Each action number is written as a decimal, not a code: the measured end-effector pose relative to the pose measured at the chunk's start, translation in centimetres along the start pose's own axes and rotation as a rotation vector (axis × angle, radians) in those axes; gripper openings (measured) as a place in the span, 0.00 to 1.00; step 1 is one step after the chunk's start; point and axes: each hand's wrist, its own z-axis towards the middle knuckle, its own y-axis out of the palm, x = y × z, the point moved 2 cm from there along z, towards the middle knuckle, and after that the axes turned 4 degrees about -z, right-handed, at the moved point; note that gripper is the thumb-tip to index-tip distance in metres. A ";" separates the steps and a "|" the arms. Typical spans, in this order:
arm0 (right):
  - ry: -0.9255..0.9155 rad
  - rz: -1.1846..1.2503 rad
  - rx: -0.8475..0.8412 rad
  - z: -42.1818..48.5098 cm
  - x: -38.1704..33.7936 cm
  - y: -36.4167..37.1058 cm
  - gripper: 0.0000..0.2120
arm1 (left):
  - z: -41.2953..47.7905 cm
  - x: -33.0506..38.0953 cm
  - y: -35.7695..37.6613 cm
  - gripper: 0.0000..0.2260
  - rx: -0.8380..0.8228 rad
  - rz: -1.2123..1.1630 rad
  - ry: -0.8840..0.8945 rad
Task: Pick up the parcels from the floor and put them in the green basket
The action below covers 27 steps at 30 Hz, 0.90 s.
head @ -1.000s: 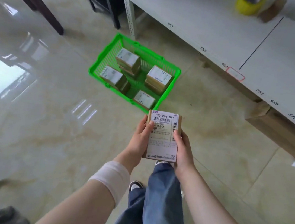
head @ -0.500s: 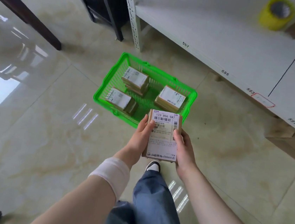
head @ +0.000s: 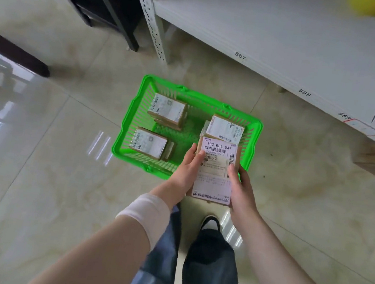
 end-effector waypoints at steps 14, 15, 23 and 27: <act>-0.043 0.008 0.027 18.5 11.9 2.3 0.17 | 20.4 -7.6 -4.5 0.24 -0.028 0.164 -0.021; -0.040 0.001 0.024 19.3 12.7 2.3 0.17 | 21.1 -8.3 -4.7 0.24 -0.019 0.163 -0.015; -0.083 -0.174 -0.074 22.3 14.4 1.6 0.12 | 24.7 -9.1 -6.4 0.29 0.029 0.202 0.034; -0.077 -0.282 -0.182 22.5 13.3 1.2 0.20 | 25.0 -8.1 -7.0 0.18 -0.010 0.266 -0.012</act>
